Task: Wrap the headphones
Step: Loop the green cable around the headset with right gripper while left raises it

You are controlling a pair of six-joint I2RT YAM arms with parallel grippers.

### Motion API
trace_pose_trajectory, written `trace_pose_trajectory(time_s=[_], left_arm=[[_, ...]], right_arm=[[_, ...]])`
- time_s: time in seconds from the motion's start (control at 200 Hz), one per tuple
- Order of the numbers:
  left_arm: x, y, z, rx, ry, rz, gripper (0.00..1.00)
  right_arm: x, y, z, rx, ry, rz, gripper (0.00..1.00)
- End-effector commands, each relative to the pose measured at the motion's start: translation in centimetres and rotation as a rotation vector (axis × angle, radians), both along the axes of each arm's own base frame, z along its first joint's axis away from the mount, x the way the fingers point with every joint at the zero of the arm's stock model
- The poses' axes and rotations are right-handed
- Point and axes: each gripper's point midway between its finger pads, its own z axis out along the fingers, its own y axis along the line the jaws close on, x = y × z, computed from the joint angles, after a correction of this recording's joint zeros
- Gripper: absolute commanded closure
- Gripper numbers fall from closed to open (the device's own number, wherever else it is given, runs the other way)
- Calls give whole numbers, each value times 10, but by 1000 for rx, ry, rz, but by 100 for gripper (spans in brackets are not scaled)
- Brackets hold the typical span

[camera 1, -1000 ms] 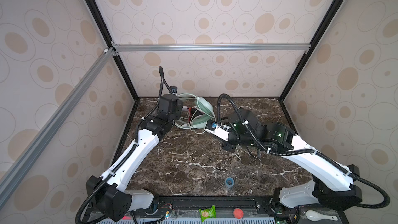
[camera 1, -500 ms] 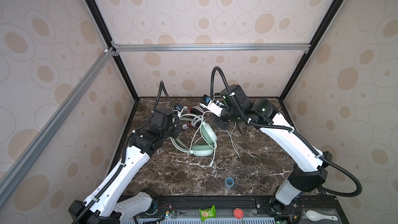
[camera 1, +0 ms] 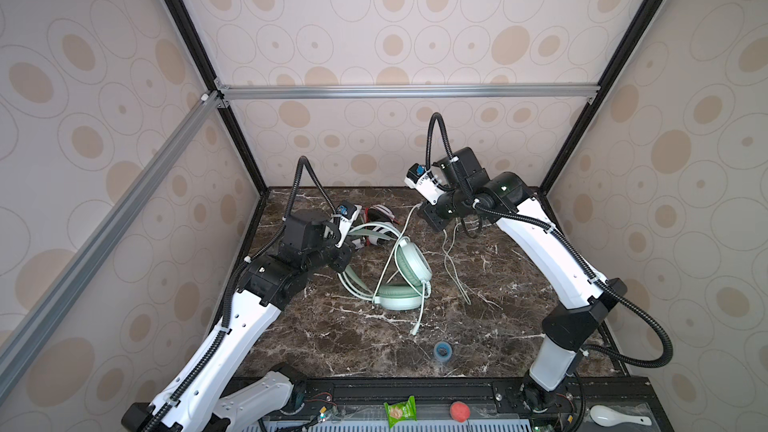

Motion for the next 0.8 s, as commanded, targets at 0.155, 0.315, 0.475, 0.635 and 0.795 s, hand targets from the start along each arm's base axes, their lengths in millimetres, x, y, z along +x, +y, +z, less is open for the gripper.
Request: trace_pose_trajectory(time_s=[0.155,0.315,0.475,0.635,0.795], left_arm=[[-18,-17,106,-190,-159,-98,100],[-19,-20,153,-291,-237,-103,100],[-18,-29,191,-369,-292,-141,100],[-18,-39,225,-438,-331,-187,100],[-19,-42,254,-516,-374,-206,100]], right_arm=[[-8,19,24,206,-35,80,96],[-12,21,29,322,-63,96,95],[-17,23,51,483,-137,123,88],[-22,24,60,579,-176,150,78],[-23,22,54,633,-159,142,74]])
